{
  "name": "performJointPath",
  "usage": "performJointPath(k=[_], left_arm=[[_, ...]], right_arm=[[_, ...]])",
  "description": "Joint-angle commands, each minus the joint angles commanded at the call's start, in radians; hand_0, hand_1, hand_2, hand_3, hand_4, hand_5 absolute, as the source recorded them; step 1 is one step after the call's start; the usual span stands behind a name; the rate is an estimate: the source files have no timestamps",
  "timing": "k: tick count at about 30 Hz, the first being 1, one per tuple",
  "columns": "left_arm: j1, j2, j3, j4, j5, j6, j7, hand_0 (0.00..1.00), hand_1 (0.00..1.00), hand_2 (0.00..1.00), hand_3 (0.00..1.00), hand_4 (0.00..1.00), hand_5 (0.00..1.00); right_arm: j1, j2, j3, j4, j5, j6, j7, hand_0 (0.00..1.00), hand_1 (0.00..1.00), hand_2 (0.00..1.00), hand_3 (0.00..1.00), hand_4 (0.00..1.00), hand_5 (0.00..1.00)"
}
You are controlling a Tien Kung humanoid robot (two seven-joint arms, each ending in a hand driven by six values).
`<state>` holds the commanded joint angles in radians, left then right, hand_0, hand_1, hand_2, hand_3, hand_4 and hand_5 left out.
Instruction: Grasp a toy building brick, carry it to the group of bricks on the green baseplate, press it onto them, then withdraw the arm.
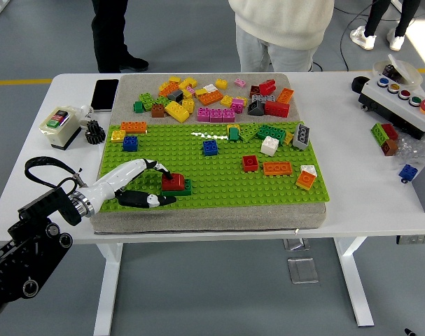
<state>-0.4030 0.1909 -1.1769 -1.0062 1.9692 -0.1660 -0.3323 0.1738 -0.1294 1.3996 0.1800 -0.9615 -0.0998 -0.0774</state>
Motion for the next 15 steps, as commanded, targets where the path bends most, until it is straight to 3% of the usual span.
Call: performJointPath(k=[15], left_arm=[[0.01, -0.002, 0.011, -0.027, -0.008, -0.006, 0.002, 0.913, 0.818, 0.775, 0.599, 0.998, 0.586]], right_arm=[[-0.002, 0.0, 0.0, 0.0, 0.0, 0.001, 0.0, 0.759, 0.679, 0.728, 0.662, 0.928, 0.508]])
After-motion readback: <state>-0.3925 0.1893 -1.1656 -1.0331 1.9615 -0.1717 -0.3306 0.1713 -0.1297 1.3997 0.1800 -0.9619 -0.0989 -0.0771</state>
